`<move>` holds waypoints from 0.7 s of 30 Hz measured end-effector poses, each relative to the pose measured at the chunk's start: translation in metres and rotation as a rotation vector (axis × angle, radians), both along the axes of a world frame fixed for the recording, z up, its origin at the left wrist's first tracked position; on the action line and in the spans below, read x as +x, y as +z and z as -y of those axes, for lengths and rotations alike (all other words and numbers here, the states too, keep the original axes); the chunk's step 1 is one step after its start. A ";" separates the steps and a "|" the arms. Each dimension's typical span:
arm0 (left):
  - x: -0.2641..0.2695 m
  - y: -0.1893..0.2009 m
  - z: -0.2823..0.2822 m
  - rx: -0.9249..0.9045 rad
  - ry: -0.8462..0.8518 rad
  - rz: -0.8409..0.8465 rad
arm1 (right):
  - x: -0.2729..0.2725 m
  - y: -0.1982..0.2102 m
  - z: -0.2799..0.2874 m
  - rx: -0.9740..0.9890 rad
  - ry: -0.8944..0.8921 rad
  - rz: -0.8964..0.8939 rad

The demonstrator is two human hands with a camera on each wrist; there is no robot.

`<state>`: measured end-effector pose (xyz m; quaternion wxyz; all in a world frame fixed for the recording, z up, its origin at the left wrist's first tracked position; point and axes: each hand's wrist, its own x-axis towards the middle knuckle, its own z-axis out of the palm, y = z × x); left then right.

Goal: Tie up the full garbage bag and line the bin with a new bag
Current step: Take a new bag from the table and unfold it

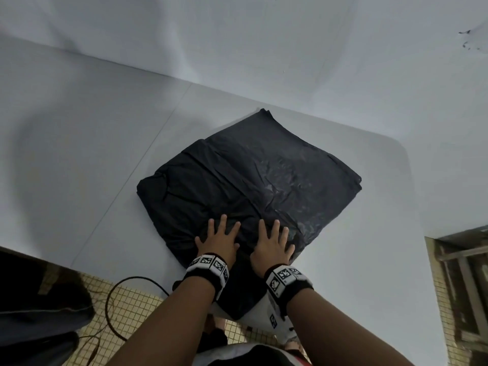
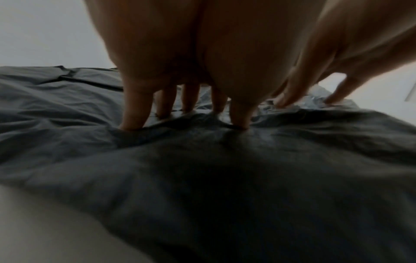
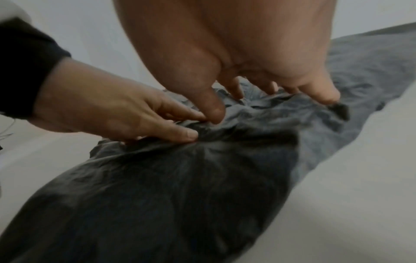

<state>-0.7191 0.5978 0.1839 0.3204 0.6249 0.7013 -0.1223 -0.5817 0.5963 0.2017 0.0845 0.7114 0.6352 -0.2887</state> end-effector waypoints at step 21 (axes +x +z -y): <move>-0.103 0.001 -0.001 0.134 0.052 -0.031 | -0.006 0.024 -0.047 -0.133 0.082 0.111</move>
